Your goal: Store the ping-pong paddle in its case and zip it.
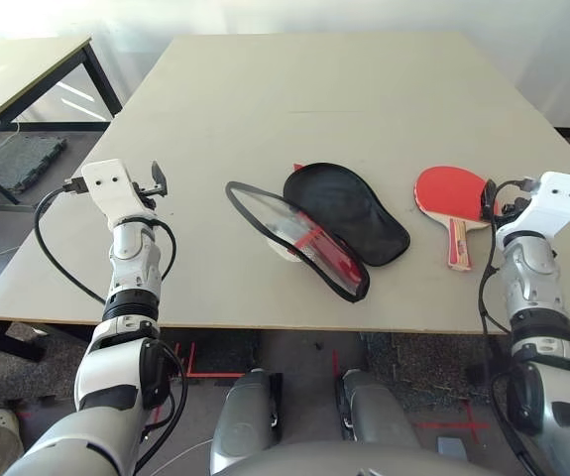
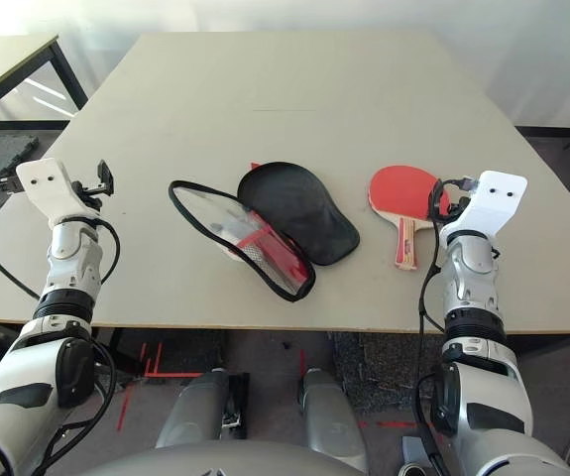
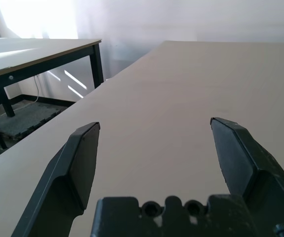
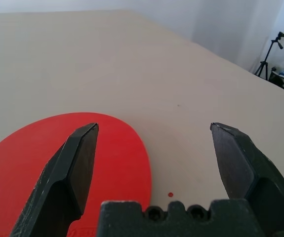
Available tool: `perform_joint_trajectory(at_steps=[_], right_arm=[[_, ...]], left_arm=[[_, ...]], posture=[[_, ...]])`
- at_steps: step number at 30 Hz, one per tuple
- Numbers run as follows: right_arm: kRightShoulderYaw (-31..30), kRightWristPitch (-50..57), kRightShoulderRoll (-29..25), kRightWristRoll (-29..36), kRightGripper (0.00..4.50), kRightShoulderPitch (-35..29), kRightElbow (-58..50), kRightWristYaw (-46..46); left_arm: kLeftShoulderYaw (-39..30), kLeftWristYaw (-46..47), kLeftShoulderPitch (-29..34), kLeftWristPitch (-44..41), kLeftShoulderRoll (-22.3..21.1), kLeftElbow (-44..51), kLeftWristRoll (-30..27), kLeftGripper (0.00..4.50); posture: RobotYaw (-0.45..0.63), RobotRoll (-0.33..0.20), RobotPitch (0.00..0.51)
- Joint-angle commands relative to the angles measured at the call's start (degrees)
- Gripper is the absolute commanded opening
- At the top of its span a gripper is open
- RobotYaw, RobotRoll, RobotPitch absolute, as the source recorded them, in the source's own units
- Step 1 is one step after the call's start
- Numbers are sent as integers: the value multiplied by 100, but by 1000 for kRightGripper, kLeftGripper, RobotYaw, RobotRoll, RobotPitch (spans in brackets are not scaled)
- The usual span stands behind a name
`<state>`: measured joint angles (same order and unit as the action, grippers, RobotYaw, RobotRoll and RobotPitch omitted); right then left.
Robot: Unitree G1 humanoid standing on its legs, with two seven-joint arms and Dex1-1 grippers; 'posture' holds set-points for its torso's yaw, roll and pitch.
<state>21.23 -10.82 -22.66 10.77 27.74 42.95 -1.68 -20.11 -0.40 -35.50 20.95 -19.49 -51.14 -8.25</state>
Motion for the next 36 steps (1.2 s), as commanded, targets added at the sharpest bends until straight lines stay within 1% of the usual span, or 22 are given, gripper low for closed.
perform_joint_trajectory(at_steps=[1,9,13,15,19,24,27,29,32,33,36], right_arm=[[26,14,75,46,4470,39,20,55],[22,6,200,68,4470,123,-91,122],[-11,433,335,-39,4470,-5,-628,588],[-59,779,410,18,4470,-78,-1029,613],[-90,1888,527,32,4470,-172,-1997,947],[-130,3485,607,289,4470,-300,-3241,968],[-192,4877,552,471,4470,-302,-3999,972],[-201,5713,513,563,4470,-257,-4334,969],[199,7287,563,1027,4470,12,-4699,962],[331,7625,589,1136,4470,83,-4798,961],[432,8313,539,1103,4470,131,-4948,1019]], left_arm=[[-16,-22,-115,57,-121,-224,-24,4500],[28,-181,-152,148,-176,-209,-30,4500],[140,-717,-159,81,-285,-74,-72,4500],[202,-1123,-184,29,-400,5,-106,4500],[250,-2093,-324,-244,-674,314,-359,4500],[426,-3203,-515,-735,-963,684,-596,4500],[625,-4047,-630,-1203,-1135,1047,-772,4500],[739,-4427,-654,-1441,-1206,1229,-844,4500],[1189,-5448,-528,-1874,-1396,1723,-858,4500],[1314,-5725,-467,-1996,-1459,1880,-862,4500],[1451,-6281,-355,-2564,-1541,2248,-1094,4500]], posture=[[4,0,43],[-13,0,25],[-26,0,44],[-21,0,47],[-17,0,48],[-12,0,53],[-10,0,58],[-9,0,59],[-11,0,77],[-13,0,80],[-16,0,85]])
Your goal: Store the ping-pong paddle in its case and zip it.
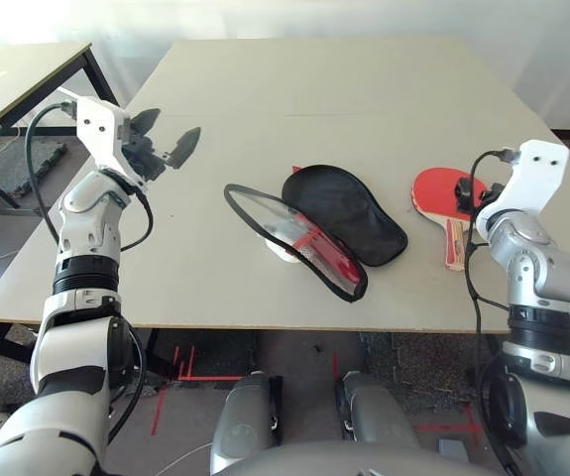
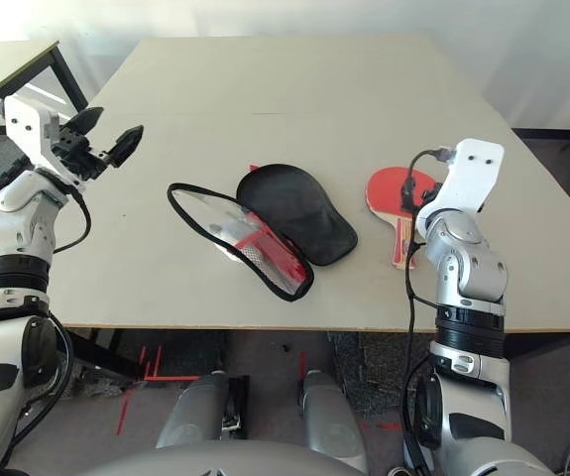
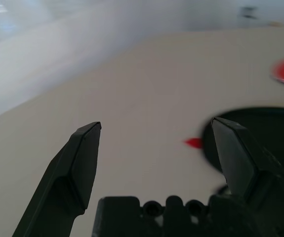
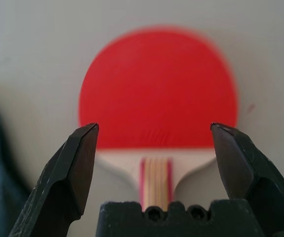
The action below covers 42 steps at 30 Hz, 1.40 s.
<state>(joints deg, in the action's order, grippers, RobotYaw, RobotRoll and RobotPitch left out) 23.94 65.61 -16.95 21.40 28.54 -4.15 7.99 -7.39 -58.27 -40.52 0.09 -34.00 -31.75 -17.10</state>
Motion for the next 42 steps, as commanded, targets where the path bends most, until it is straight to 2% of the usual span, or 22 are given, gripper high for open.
perform_joint_trajectory(at_steps=[1,11,19,22,29,30,35,42], right_arm=[[171,854,-39,21,4470,44,-290,48],[93,1697,143,-176,4470,-218,-606,-104],[104,1756,445,-375,4470,-440,-538,-153],[57,1771,454,-430,3890,-444,-510,-223],[157,1866,422,-548,1334,-275,-541,-336],[168,1912,409,-553,1093,-233,-563,-362],[135,2057,300,-569,1095,-65,-642,-535],[-767,1873,-363,-201,1095,110,-733,-1476]], left_arm=[[206,-626,169,-626,-103,419,-265,4500],[714,-1779,187,-1609,-348,1266,-435,4500],[891,-2223,103,-1736,-479,1404,-367,4500],[923,-2285,104,-1763,-512,1427,-363,4500],[902,-2329,127,-1806,-591,1462,-388,4500],[901,-2341,140,-1811,-610,1469,-386,4500],[896,-2360,160,-1809,-655,1472,-383,4500],[871,-2244,253,-1808,-699,1515,-326,4500]], posture=[[-17,0,86],[-19,0,96],[-13,0,100],[-8,0,99],[-4,0,100],[-4,0,100],[0,0,100],[23,0,101]])
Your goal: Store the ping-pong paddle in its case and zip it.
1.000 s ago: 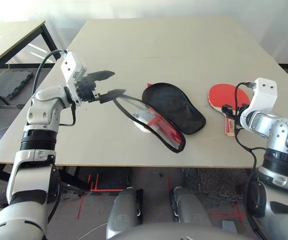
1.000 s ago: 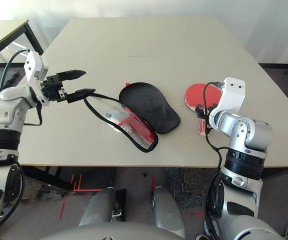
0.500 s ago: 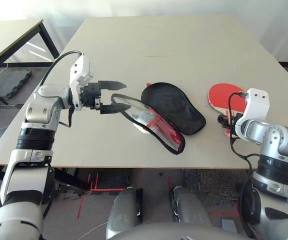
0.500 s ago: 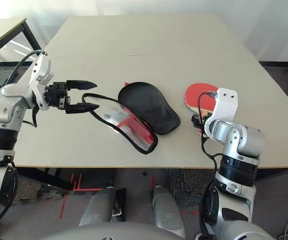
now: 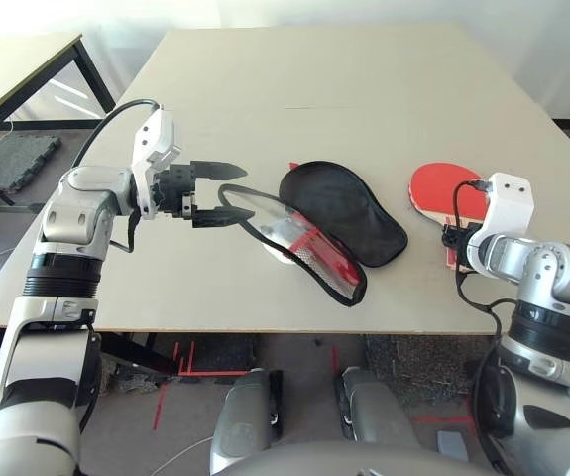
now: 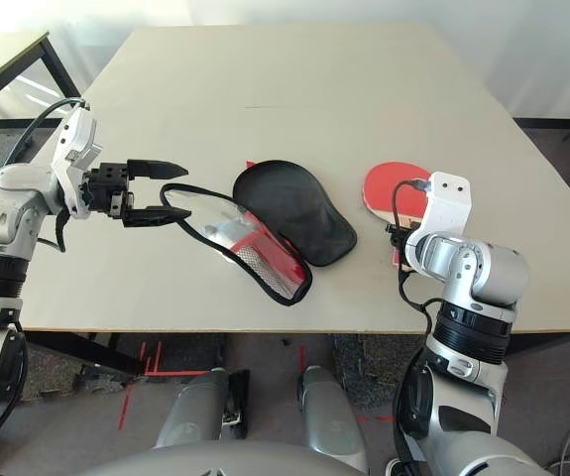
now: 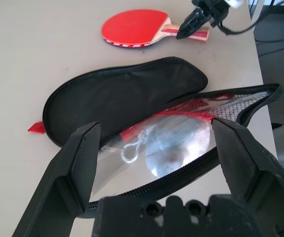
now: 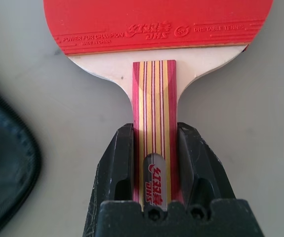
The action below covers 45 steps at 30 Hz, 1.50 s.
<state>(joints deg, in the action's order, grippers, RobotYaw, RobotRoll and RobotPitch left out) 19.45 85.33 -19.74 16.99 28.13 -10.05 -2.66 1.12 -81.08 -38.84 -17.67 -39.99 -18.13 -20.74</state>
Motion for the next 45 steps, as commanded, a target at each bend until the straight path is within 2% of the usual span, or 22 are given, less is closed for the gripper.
perform_joint_trajectory(at_steps=[1,8,14,28,45], right_arm=[[-416,-131,-165,265,1095,183,-156,-520],[-1027,-376,-474,393,1095,633,11,-1138],[-1640,-614,-367,448,1095,1016,274,-1531],[-2772,-966,-382,355,1095,954,646,-2050],[-2740,-1230,-739,259,1095,508,703,-2252]], left_arm=[[6,50,120,-52,-111,187,23,4500],[-124,230,369,-158,-188,465,-53,4500],[-258,379,589,-266,-315,709,-131,4500],[-408,598,949,-518,-479,1144,-334,4500],[-478,672,1027,-446,-560,1128,-342,4500]], posture=[[30,0,100],[63,0,96],[92,0,95],[146,0,91],[139,0,72]])
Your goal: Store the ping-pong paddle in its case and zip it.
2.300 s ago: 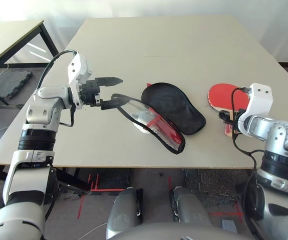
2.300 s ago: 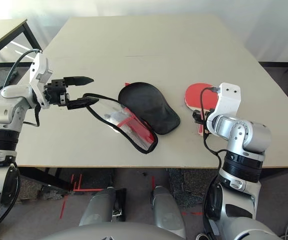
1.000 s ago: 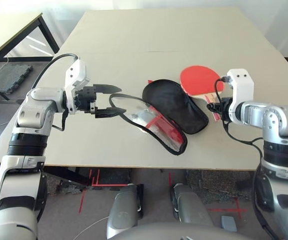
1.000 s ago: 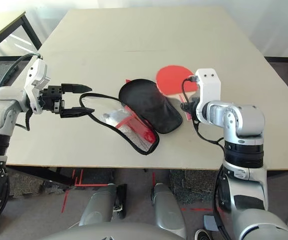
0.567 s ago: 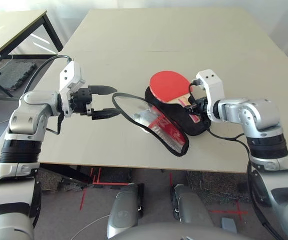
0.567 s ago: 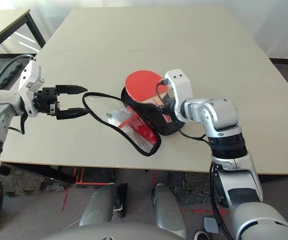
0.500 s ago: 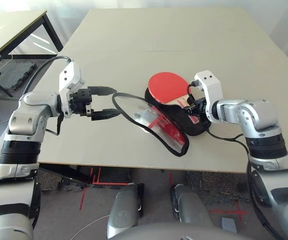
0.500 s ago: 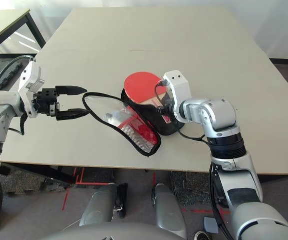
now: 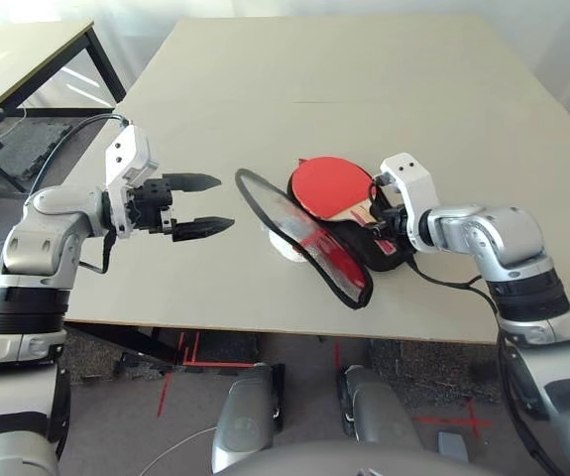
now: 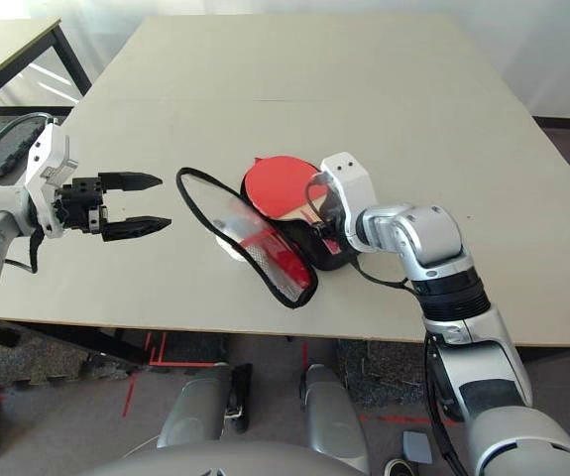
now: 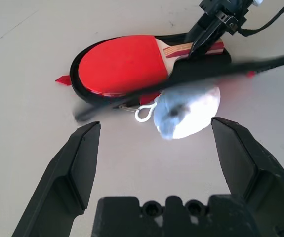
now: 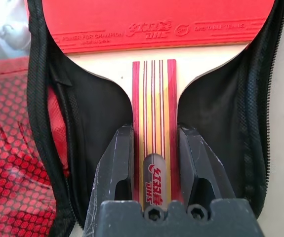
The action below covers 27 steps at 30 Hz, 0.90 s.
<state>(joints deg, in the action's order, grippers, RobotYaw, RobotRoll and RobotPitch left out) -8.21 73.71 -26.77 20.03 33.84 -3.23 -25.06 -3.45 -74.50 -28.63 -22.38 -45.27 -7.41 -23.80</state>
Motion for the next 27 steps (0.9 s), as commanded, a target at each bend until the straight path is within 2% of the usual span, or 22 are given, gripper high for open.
perform_joint_trajectory(at_steps=[1,8,17,21,26,27], right_arm=[[10,-92,-27,-57,1095,-61,48,-13],[-225,-411,126,-206,1095,63,439,-72],[-388,-504,88,-251,1095,23,378,-263],[-370,-650,-66,-213,2490,-7,227,-502],[93,-1780,-536,17,4311,-184,213,-1388],[287,-2165,-692,4,4438,-198,392,-1520]], left_arm=[[-14,14,-4,26,-22,55,-38,4500],[12,-16,49,-59,-43,118,-67,4500],[145,-174,213,-279,-265,207,-34,4500],[296,-230,272,-322,-379,218,54,4500],[575,-344,311,-455,-541,279,166,4500],[649,-376,329,-481,-566,313,184,4500]], posture=[[140,0,71],[148,0,77],[141,0,80],[134,0,80],[126,0,82],[124,0,83]])
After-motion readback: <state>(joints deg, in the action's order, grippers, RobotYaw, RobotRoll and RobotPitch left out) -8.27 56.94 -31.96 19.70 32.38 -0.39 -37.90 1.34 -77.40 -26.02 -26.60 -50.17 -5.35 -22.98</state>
